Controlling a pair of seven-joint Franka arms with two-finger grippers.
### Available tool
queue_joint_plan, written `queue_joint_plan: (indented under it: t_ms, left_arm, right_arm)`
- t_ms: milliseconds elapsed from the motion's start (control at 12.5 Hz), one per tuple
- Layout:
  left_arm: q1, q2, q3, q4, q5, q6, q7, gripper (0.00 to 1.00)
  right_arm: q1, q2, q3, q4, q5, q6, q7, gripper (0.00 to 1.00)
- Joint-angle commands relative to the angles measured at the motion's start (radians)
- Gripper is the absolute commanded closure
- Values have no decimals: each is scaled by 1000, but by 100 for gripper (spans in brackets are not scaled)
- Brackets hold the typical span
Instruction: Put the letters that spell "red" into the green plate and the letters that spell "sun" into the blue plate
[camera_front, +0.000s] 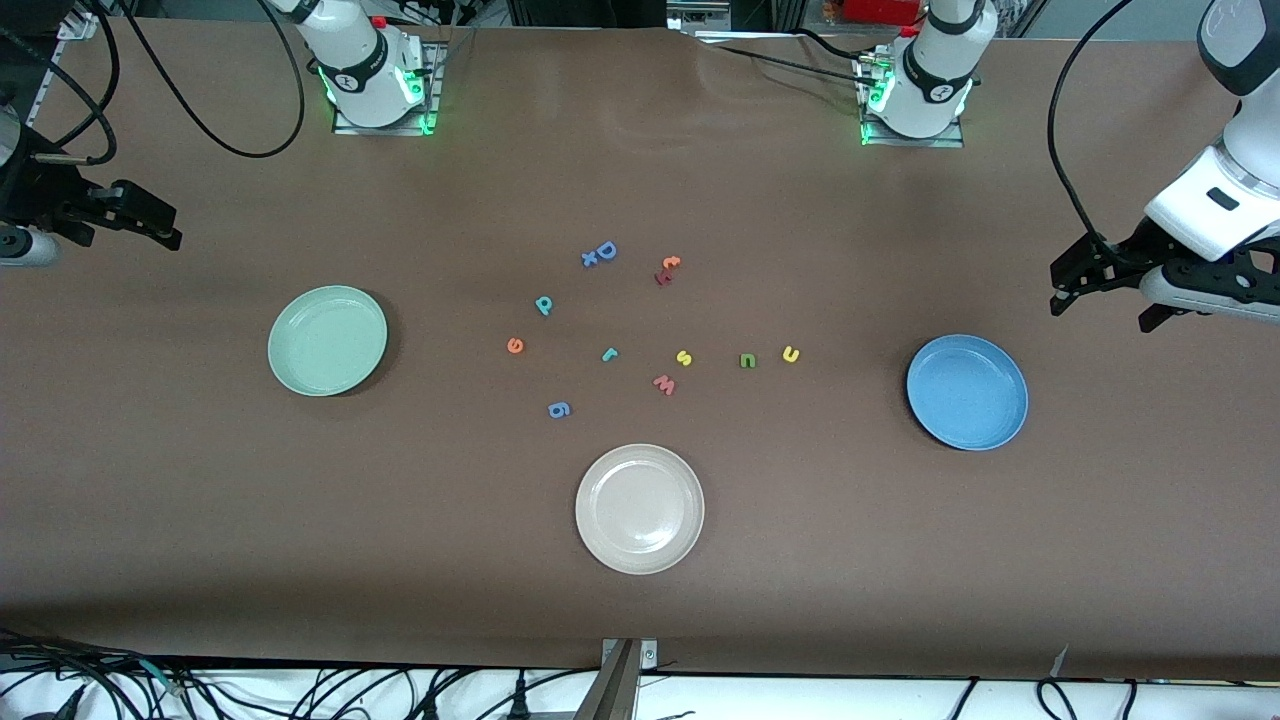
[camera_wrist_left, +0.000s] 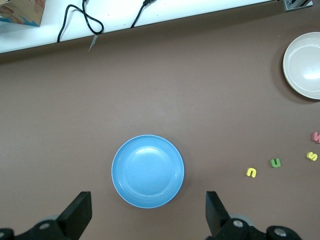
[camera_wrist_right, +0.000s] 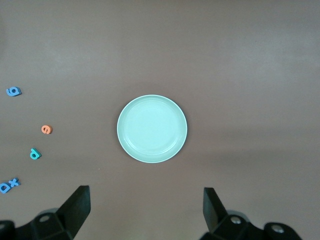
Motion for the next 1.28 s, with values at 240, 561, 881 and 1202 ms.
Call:
queue_joint_plan:
  t_ms: [240, 561, 881, 1202]
  left_arm:
    - [3, 15, -2, 32, 25, -21, -15, 0]
    - [4, 15, -2, 32, 25, -21, -15, 0]
    - [4, 17, -2, 32, 25, -21, -15, 0]
    - [4, 17, -2, 32, 25, -21, -15, 0]
  right_arm:
    - [8, 2, -25, 4, 18, 5, -20, 0]
    - [12, -1, -31, 2, 21, 0, -19, 0]
    - [11, -1, -19, 1, 20, -4, -22, 0]
    - [6, -4, -8, 1, 21, -1, -22, 0]
